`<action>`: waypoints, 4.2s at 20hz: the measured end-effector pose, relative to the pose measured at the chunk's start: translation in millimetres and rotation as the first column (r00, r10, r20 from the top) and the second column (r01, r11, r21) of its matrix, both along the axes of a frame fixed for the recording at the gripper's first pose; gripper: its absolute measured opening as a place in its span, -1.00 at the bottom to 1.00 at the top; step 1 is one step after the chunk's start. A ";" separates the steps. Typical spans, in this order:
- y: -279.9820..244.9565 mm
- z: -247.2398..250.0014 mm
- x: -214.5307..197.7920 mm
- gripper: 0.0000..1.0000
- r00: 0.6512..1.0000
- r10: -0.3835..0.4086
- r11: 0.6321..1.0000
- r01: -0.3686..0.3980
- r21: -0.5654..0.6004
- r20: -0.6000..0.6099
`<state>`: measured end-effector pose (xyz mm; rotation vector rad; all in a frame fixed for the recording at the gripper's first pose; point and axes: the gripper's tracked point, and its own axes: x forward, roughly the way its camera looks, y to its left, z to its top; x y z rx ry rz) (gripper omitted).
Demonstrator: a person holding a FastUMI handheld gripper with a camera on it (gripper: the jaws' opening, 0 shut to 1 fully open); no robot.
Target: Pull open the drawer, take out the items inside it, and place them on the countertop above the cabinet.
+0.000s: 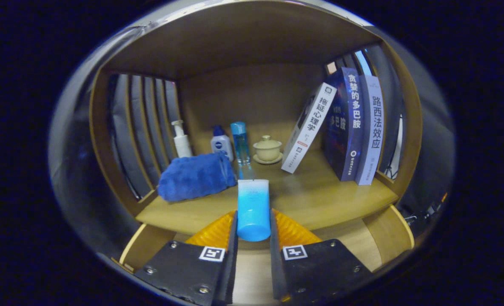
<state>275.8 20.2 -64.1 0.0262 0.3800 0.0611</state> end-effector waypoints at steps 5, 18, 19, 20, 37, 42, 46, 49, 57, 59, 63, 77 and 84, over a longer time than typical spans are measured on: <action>-6.5 -19.1 26.8 -0.30 0.996 -0.077 0.997 0.078 0.020 -0.047; 11.1 3.7 -17.2 0.98 1.000 0.008 0.997 -0.006 -0.082 0.024; 11.4 13.1 -26.7 0.98 0.999 0.020 0.995 -0.015 -0.097 0.051; 14.2 22.3 -37.7 0.98 0.996 0.045 0.993 -0.037 -0.110 0.074; -36.5 29.4 -237.1 0.97 0.917 0.030 0.984 0.044 -0.175 0.398; -56.5 -34.9 -263.4 0.96 0.935 -0.032 0.995 0.063 -0.077 0.355; -66.3 -59.0 -261.8 0.96 0.953 -0.048 0.998 0.055 -0.015 0.301; -66.9 -68.8 -258.0 0.96 0.954 -0.042 0.999 0.044 0.002 0.296; -52.5 -80.6 -237.2 0.96 0.951 0.005 1.000 -0.007 0.005 0.310; -48.2 -80.6 -226.1 0.96 0.950 0.006 1.000 -0.013 0.018 0.312; -48.0 -83.3 -215.5 0.95 0.944 -0.002 1.000 -0.001 0.010 0.329; -51.1 -78.1 -186.9 0.98 0.907 -0.006 0.998 -0.021 0.060 0.420; -50.6 -79.9 -184.6 0.98 0.913 -0.019 0.996 -0.017 0.085 0.407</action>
